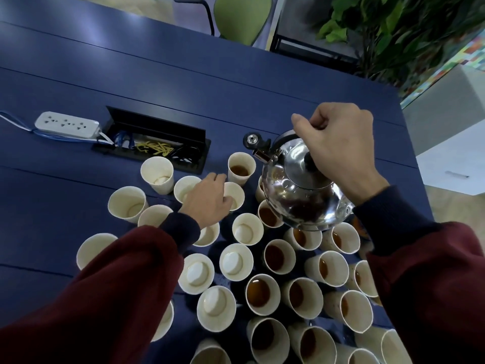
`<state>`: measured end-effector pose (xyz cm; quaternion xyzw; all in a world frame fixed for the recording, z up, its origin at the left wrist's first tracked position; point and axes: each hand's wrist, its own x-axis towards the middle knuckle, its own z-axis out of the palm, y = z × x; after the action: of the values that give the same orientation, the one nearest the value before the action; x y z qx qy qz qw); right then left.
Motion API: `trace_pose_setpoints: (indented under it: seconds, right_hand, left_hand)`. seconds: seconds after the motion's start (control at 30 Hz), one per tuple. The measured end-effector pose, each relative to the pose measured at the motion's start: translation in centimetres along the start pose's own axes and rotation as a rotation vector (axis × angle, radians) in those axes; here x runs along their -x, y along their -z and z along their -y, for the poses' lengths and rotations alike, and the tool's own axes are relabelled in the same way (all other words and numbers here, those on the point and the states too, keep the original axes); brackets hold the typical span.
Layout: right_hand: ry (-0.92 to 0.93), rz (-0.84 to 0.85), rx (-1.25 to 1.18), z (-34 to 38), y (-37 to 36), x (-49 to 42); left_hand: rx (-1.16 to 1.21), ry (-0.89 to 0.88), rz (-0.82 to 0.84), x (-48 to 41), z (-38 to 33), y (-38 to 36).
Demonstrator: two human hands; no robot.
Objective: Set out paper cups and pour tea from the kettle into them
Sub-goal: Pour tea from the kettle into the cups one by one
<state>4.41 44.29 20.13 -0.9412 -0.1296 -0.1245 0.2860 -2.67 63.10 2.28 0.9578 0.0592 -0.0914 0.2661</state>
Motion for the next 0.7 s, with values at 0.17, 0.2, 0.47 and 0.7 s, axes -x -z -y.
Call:
trace_pose_setpoints:
  seconds: [0.17, 0.2, 0.47, 0.7]
  right_hand:
    - [0.034, 0.069, 0.058, 1.0, -0.1, 1.7]
    - [0.037, 0.085, 0.066, 1.2, -0.2, 2.1]
    - [0.049, 0.151, 0.158, 1.8, -1.0, 3.8]
    - [0.054, 0.18, 0.223, 2.0, -1.4, 4.0]
  left_hand:
    - [-0.162, -0.11, 0.049, 1.5, 0.3, -0.2]
    - [-0.19, -0.118, 0.049, 1.6, 0.3, -0.3]
    - [-0.307, -0.097, -0.035, 1.3, 0.0, -0.5]
    - [-0.371, -0.077, -0.113, 1.2, 0.2, -0.8]
